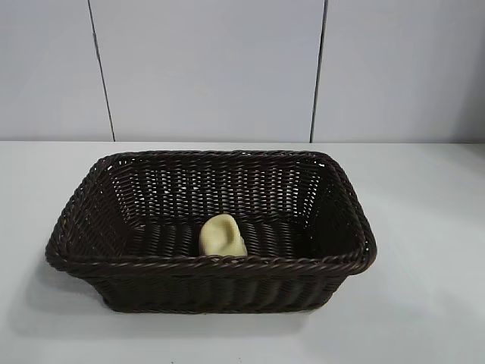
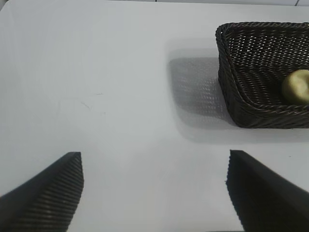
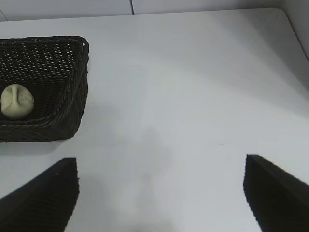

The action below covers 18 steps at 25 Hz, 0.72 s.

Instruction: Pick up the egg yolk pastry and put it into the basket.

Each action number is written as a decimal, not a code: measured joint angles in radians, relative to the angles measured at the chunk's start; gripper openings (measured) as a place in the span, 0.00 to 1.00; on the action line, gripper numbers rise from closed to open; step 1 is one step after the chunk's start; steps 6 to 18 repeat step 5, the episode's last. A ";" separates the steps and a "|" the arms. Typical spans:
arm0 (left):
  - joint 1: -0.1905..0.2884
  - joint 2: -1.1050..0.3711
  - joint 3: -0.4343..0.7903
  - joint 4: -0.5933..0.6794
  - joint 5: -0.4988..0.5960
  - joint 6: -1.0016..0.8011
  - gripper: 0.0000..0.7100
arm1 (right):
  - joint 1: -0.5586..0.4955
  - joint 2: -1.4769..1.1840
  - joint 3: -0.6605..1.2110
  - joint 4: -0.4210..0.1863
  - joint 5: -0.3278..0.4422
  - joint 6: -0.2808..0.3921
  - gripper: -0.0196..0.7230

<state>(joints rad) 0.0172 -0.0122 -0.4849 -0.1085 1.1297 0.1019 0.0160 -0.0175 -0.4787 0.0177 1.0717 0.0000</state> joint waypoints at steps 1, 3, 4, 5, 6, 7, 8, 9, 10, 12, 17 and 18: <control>0.000 0.000 0.000 0.000 0.000 0.000 0.83 | 0.000 0.000 0.000 0.000 0.000 0.000 0.92; 0.000 0.000 0.000 0.000 0.000 0.000 0.83 | 0.000 0.000 0.000 -0.002 0.000 0.000 0.92; 0.000 0.000 0.000 0.000 0.000 0.000 0.83 | 0.000 0.000 0.000 -0.002 0.000 0.000 0.92; 0.000 0.000 0.000 0.000 0.000 0.000 0.83 | 0.000 0.000 0.000 -0.002 0.000 0.000 0.92; 0.000 0.000 0.000 0.000 0.000 0.000 0.83 | 0.000 0.000 0.000 -0.002 0.000 0.000 0.92; 0.000 0.000 0.000 0.000 0.000 0.000 0.83 | 0.000 0.000 0.000 -0.002 0.000 0.000 0.92; 0.000 0.000 0.000 0.000 0.000 0.000 0.83 | 0.000 0.000 0.000 -0.002 0.000 0.000 0.92; 0.000 0.000 0.000 0.000 0.000 0.000 0.83 | 0.000 0.000 0.000 -0.002 0.000 0.000 0.92; 0.000 0.000 0.000 0.000 0.000 0.000 0.83 | 0.000 0.000 0.000 -0.002 0.000 0.000 0.92; 0.000 0.000 0.000 0.000 0.000 0.000 0.83 | 0.000 0.000 0.000 -0.002 0.000 0.000 0.92; 0.000 0.000 0.000 0.000 0.000 0.000 0.83 | 0.000 0.000 0.000 -0.002 0.000 0.000 0.92; 0.000 0.000 0.000 0.000 0.000 0.000 0.83 | 0.000 0.000 0.000 -0.002 0.000 0.000 0.92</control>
